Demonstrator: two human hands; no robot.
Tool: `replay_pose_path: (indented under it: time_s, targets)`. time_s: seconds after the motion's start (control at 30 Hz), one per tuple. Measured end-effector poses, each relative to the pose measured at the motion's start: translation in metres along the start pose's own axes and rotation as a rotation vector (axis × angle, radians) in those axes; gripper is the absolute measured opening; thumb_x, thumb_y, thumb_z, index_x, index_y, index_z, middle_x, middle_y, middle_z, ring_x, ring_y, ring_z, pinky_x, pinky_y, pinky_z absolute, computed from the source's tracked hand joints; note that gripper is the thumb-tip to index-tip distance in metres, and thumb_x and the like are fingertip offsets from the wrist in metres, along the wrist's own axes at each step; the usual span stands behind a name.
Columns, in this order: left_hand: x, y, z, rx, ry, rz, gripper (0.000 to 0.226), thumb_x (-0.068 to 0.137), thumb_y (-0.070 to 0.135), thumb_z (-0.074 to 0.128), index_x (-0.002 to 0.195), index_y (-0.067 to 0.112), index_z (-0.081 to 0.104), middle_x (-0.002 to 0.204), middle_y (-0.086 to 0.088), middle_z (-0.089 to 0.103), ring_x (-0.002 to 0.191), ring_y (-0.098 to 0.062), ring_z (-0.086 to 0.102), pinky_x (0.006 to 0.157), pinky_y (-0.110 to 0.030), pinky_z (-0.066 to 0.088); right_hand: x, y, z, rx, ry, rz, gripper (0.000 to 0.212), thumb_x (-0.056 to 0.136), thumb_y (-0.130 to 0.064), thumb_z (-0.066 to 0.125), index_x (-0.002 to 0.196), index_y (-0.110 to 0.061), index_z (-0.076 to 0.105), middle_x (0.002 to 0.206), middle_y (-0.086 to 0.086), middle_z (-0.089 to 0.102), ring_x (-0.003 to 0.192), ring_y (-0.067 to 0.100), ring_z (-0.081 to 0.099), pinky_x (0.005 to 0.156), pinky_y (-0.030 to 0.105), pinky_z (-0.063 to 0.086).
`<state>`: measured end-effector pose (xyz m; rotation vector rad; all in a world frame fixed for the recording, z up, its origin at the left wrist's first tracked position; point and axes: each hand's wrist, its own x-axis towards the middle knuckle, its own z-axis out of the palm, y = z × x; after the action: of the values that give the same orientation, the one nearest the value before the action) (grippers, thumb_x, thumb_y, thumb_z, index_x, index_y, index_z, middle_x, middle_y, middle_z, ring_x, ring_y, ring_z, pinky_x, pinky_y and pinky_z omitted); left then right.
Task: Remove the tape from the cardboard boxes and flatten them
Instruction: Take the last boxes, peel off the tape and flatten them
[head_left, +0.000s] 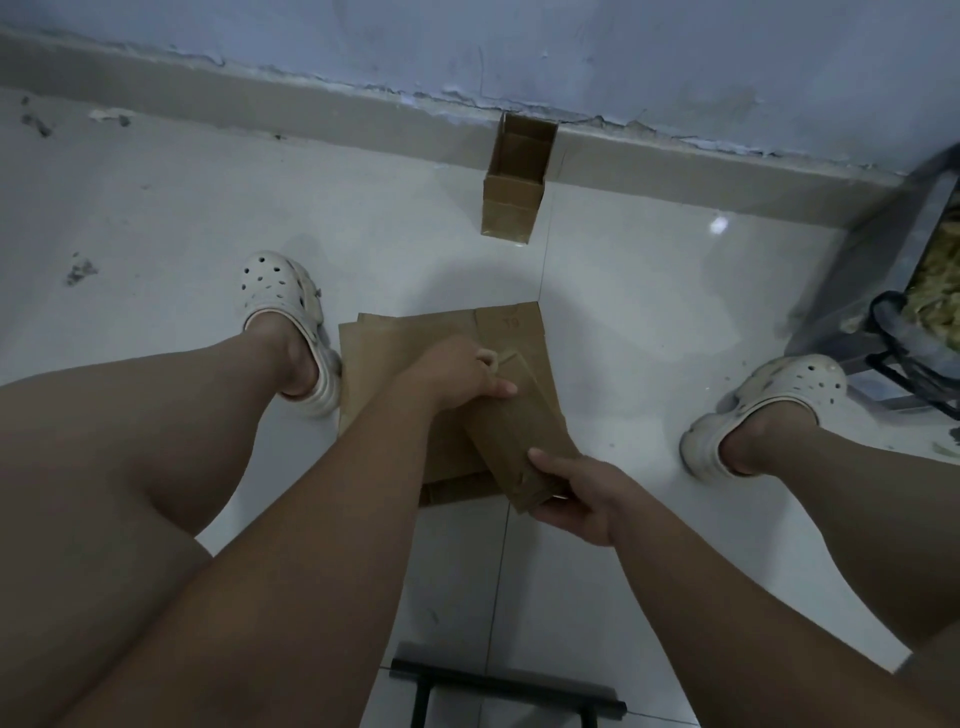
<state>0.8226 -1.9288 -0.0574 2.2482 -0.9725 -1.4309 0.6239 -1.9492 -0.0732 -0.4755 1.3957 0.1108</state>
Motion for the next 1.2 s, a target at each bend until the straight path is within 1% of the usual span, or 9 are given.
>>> replay_pose_path:
  time_s: [0.1,0.27,0.37,0.43,0.57,0.7,0.8,0.97,1.2]
  targets:
    - [-0.003,-0.002,0.000,-0.082,0.118,0.003,0.057,0.075,0.040,0.077,0.117,0.006,0.061,0.125,-0.010,0.059,0.112,-0.026,0.055,0.076,-0.027,0.039,-0.008,-0.006,-0.003,-0.087,0.037,-0.051,0.040,0.078,-0.018,0.080,0.112,-0.004,0.062,0.095,0.012,0.071,0.081,0.022,0.070,0.055,0.029,0.057]
    - [-0.009,-0.001,-0.004,-0.324,0.289,-0.065,0.053,0.076,0.040,0.075,0.115,0.007,0.061,0.119,-0.009,0.061,0.098,-0.021,0.057,0.069,-0.027,0.041,-0.018,-0.013,0.004,-0.100,0.159,-0.195,0.034,0.077,-0.032,0.081,0.088,-0.005,0.064,0.080,0.007,0.068,0.069,0.016,0.064,0.049,0.020,0.051]
    - [-0.014,-0.004,-0.001,-0.533,0.465,-0.081,0.054,0.079,0.040,0.073,0.119,0.006,0.059,0.112,-0.009,0.062,0.100,-0.024,0.058,0.080,-0.034,0.045,-0.019,-0.020,0.011,-0.116,0.247,-0.377,0.024,0.083,-0.029,0.076,0.071,-0.011,0.066,0.073,0.006,0.064,0.070,0.019,0.061,0.069,0.029,0.054]
    - [-0.021,-0.007,0.009,-0.600,0.572,-0.083,0.035,0.081,0.040,0.071,0.103,0.017,0.058,0.092,0.006,0.056,0.084,-0.013,0.052,0.068,-0.025,0.040,-0.017,-0.023,0.015,-0.195,0.333,-0.504,0.014,0.088,-0.028,0.072,0.084,-0.014,0.073,0.079,0.001,0.068,0.083,0.020,0.065,0.081,0.035,0.056]
    - [-0.033,-0.013,0.041,-0.748,0.746,-0.108,0.037,0.085,0.035,0.067,0.069,0.023,0.036,0.066,0.009,0.040,0.056,-0.005,0.036,0.046,-0.012,0.033,-0.014,-0.022,0.019,-0.310,0.502,-0.702,0.024,0.091,-0.025,0.066,0.113,-0.017,0.073,0.078,-0.021,0.061,0.080,0.006,0.057,0.067,0.015,0.041]
    - [-0.032,-0.021,0.050,-0.731,0.771,-0.153,0.033,0.088,0.036,0.062,0.072,0.026,0.036,0.069,0.009,0.042,0.059,-0.005,0.039,0.053,-0.021,0.027,-0.009,-0.020,0.020,-0.345,0.538,-0.757,0.023,0.091,-0.022,0.065,0.112,-0.020,0.073,0.082,-0.021,0.061,0.082,0.004,0.055,0.068,0.011,0.037]
    - [-0.027,-0.029,0.050,-0.627,0.746,-0.150,0.019,0.092,0.035,0.058,0.094,0.020,0.045,0.087,0.008,0.051,0.068,-0.001,0.043,0.053,-0.019,0.028,-0.005,-0.018,0.016,-0.384,0.530,-0.755,0.022,0.092,-0.017,0.064,0.112,-0.020,0.072,0.084,-0.018,0.062,0.083,0.004,0.057,0.070,0.011,0.039]
    - [-0.020,-0.033,0.055,-0.520,0.619,-0.131,0.037,0.093,0.040,0.053,0.123,0.018,0.047,0.118,-0.001,0.052,0.095,-0.011,0.046,0.059,-0.015,0.029,0.000,-0.013,0.010,-0.532,0.640,-0.818,0.016,0.093,-0.013,0.062,0.109,-0.016,0.064,0.099,-0.003,0.062,0.087,0.011,0.056,0.075,0.018,0.040]
    - [-0.009,-0.031,0.046,-0.502,0.553,-0.154,0.048,0.092,0.039,0.056,0.131,0.013,0.045,0.125,-0.003,0.054,0.095,-0.010,0.044,0.062,-0.019,0.031,0.004,-0.012,0.014,-0.668,0.665,-0.835,0.021,0.097,-0.011,0.052,0.110,-0.013,0.069,0.107,0.004,0.063,0.092,0.013,0.056,0.079,0.019,0.040]
